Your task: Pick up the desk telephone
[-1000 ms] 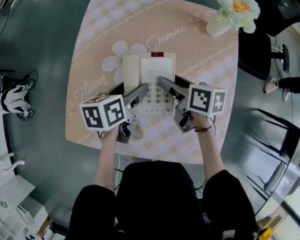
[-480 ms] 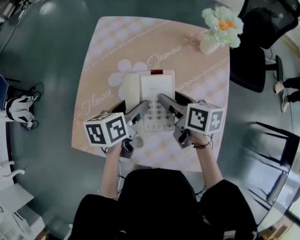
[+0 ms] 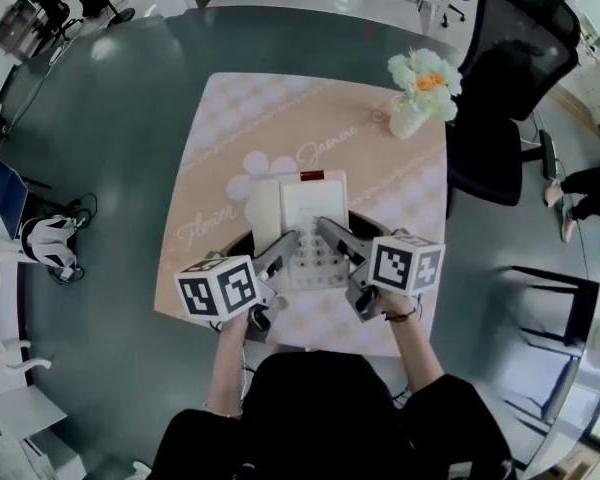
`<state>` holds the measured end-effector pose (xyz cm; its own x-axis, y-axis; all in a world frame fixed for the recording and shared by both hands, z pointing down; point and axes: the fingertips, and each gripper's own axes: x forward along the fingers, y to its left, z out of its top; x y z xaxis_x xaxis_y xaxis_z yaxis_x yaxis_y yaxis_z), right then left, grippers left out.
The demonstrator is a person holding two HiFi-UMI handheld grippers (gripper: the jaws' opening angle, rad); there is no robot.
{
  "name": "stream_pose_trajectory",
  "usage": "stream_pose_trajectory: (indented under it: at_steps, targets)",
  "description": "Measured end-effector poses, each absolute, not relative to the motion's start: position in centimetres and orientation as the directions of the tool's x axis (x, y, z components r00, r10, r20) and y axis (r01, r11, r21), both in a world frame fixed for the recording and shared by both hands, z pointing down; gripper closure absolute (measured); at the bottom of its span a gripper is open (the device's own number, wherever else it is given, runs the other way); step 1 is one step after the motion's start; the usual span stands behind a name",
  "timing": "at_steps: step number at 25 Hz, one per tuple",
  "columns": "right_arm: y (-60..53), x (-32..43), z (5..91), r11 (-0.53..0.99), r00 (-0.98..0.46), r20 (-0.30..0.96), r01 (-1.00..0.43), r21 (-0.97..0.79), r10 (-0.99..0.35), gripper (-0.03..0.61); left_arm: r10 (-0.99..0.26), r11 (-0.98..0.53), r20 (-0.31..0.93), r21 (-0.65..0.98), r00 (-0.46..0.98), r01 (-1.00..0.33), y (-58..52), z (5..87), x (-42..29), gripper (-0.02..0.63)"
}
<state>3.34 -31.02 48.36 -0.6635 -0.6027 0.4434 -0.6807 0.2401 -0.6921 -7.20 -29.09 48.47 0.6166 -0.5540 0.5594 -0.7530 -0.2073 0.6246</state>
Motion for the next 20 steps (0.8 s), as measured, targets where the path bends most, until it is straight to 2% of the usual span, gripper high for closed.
stream_pose_trajectory:
  at_steps: [20]
  targets:
    - [-27.2, 2.8, 41.7, 0.332, -0.663, 0.364, -0.685, -0.649, -0.655, 0.342, -0.602, -0.257, 0.503, 0.614, 0.621, -0.746, -24.8, 43.0, -8.0, 0.284]
